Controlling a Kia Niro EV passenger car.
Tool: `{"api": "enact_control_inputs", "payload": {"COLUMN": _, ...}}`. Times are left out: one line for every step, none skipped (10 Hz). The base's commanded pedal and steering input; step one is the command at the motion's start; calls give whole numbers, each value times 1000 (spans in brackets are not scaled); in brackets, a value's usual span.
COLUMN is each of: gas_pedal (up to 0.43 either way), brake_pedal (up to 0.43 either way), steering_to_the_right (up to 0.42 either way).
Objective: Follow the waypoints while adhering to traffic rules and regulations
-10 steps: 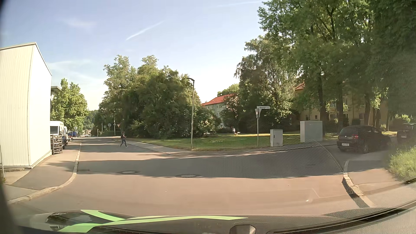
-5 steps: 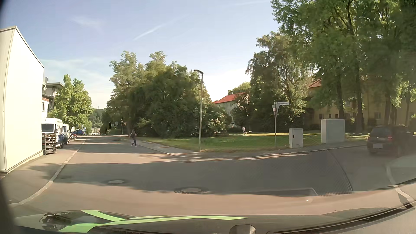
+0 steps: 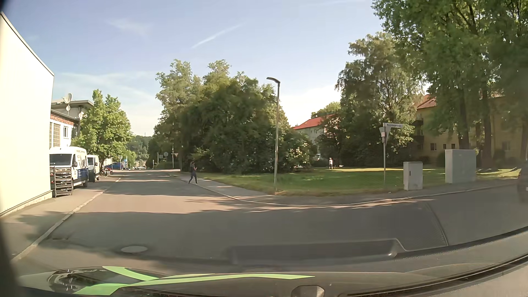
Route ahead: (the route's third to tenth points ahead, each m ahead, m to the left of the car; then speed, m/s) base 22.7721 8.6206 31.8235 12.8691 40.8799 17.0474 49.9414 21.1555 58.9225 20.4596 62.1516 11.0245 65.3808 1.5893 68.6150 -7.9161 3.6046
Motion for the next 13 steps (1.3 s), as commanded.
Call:
{"api": "enact_control_inputs", "payload": {"gas_pedal": 0, "brake_pedal": 128, "steering_to_the_right": -185}}
{"api": "enact_control_inputs", "payload": {"gas_pedal": 0, "brake_pedal": 122, "steering_to_the_right": -188}}
{"api": "enact_control_inputs", "payload": {"gas_pedal": 0, "brake_pedal": 104, "steering_to_the_right": -191}}
{"api": "enact_control_inputs", "payload": {"gas_pedal": 0, "brake_pedal": 91, "steering_to_the_right": -192}}
{"api": "enact_control_inputs", "payload": {"gas_pedal": 0, "brake_pedal": 24, "steering_to_the_right": -193}}
{"api": "enact_control_inputs", "payload": {"gas_pedal": 0, "brake_pedal": 0, "steering_to_the_right": -193}}
{"api": "enact_control_inputs", "payload": {"gas_pedal": 0, "brake_pedal": 0, "steering_to_the_right": -193}}
{"api": "enact_control_inputs", "payload": {"gas_pedal": 0, "brake_pedal": 0, "steering_to_the_right": -193}}
{"api": "enact_control_inputs", "payload": {"gas_pedal": 0, "brake_pedal": 0, "steering_to_the_right": -193}}
{"api": "enact_control_inputs", "payload": {"gas_pedal": 0, "brake_pedal": 0, "steering_to_the_right": -193}}
{"api": "enact_control_inputs", "payload": {"gas_pedal": 0, "brake_pedal": 0, "steering_to_the_right": -193}}
{"api": "enact_control_inputs", "payload": {"gas_pedal": 0, "brake_pedal": 0, "steering_to_the_right": -192}}
{"api": "enact_control_inputs", "payload": {"gas_pedal": 0, "brake_pedal": 0, "steering_to_the_right": -189}}
